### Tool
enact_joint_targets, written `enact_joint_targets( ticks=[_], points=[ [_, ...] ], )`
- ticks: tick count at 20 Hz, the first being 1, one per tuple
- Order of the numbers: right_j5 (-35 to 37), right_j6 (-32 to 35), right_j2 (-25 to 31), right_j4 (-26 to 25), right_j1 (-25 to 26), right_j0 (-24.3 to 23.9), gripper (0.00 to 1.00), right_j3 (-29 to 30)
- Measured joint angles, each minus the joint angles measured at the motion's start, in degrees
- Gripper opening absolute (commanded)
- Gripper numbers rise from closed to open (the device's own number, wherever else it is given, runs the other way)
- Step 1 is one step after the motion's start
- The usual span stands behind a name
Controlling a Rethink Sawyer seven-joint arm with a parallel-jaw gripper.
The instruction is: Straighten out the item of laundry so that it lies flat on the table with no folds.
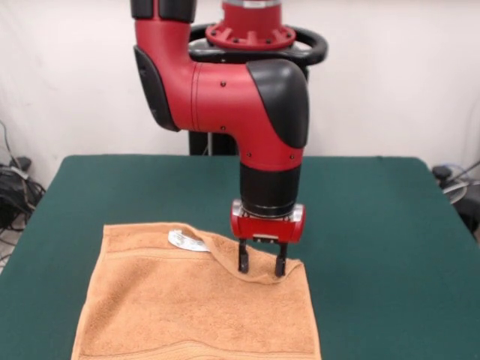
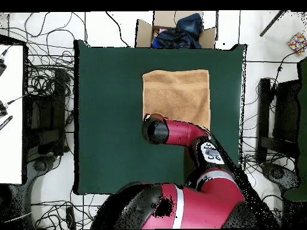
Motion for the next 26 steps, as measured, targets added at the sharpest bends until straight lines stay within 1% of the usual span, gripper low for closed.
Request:
enact_joint_targets(
  ticks=[3, 4, 21, 24, 26],
  points=[
    [0.01, 0.00, 0.00, -0.01, 0.02, 0.00, 1.00, -0.07],
    [0.00, 0.00, 0.00, -0.01, 0.02, -0.01, 0.00, -0.12],
    [0.01, 0.00, -0.01, -0.02, -0.25, 0.00, 0.00, -0.37],
    [0.00, 0.00, -0.01, -0.02, -0.99, 0.01, 0.00, -0.03],
    [-0.02, 0.00, -0.01, -0.01, -2.34, 0.05, 0.00, 0.99]
  ],
)
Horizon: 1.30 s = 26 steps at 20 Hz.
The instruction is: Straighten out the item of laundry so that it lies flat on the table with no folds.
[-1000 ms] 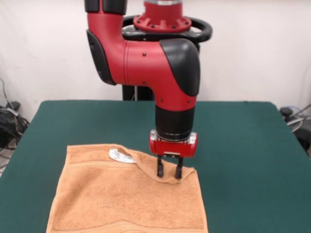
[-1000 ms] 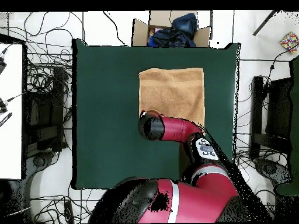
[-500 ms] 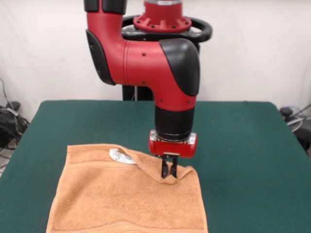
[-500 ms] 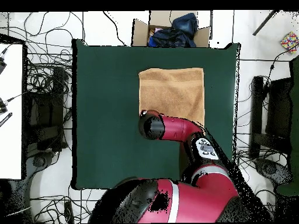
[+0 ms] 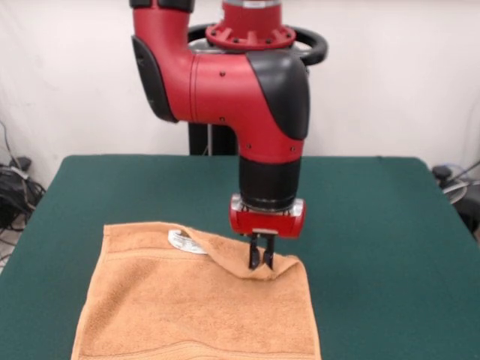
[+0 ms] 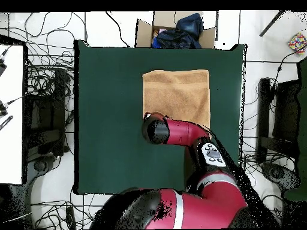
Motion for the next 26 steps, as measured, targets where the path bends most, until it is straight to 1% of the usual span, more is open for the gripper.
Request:
enact_joint_targets(
  ticks=[5, 6, 14, 19, 26],
  points=[
    [0.02, 0.00, -0.15, -0.01, -4.00, 0.37, 0.00, 3.52],
    [0.02, 0.00, -0.30, -0.02, -6.61, 0.76, 0.00, 5.72],
    [0.01, 0.00, -0.55, 0.00, -12.38, 1.49, 0.00, 10.53],
    [-1.23, 0.00, -1.32, -0.61, -13.48, 2.10, 0.00, 12.91],
    [-9.09, 0.00, -3.94, -3.96, -13.09, 4.74, 0.00, 17.26]
  ],
)
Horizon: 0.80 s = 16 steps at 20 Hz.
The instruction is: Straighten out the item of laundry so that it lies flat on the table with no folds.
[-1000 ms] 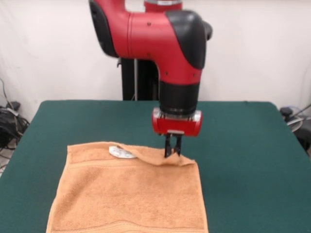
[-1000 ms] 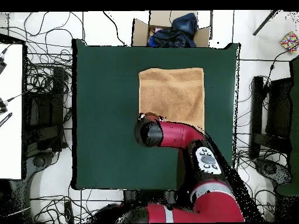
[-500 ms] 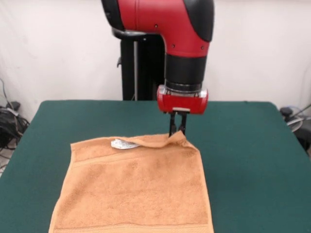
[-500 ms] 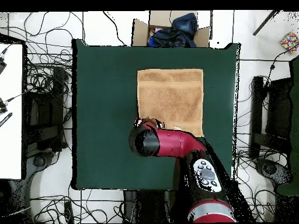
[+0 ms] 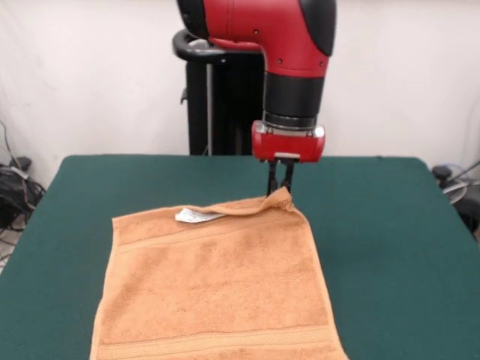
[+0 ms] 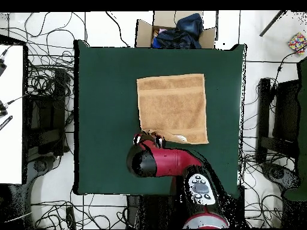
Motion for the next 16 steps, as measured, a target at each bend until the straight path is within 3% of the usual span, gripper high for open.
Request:
enact_joint_targets(
  ticks=[5, 16],
  points=[
    [-4.09, 0.00, -1.10, -0.90, 1.14, 0.48, 0.00, 1.97],
    [-4.30, 0.00, -1.93, -0.88, -0.15, 0.48, 0.00, 5.24]
  ],
)
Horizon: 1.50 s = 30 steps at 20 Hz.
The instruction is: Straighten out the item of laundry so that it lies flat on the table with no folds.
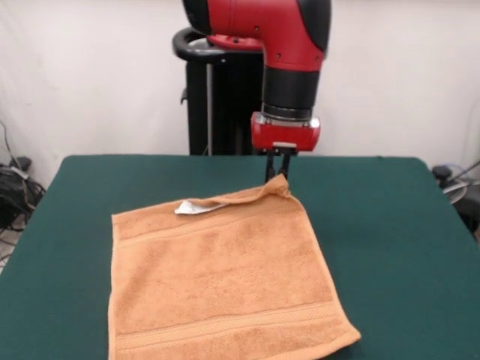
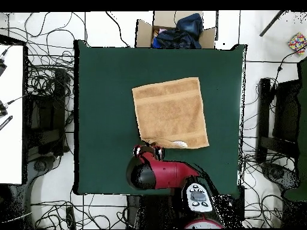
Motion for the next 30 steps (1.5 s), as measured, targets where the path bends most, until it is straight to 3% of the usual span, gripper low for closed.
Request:
enact_joint_targets(
  ticks=[9, 19, 20, 30],
  points=[
    [0.00, 0.00, -0.09, 0.00, -4.23, 0.41, 0.00, 5.31],
    [-0.02, 0.00, -0.22, 0.01, -5.70, 2.32, 0.00, 8.76],
    [-0.51, 0.00, -0.25, 0.01, -5.71, 2.49, 1.00, 9.47],
    [-0.90, 0.00, -1.19, 0.03, -6.16, 3.41, 1.00, 12.23]
  ],
)
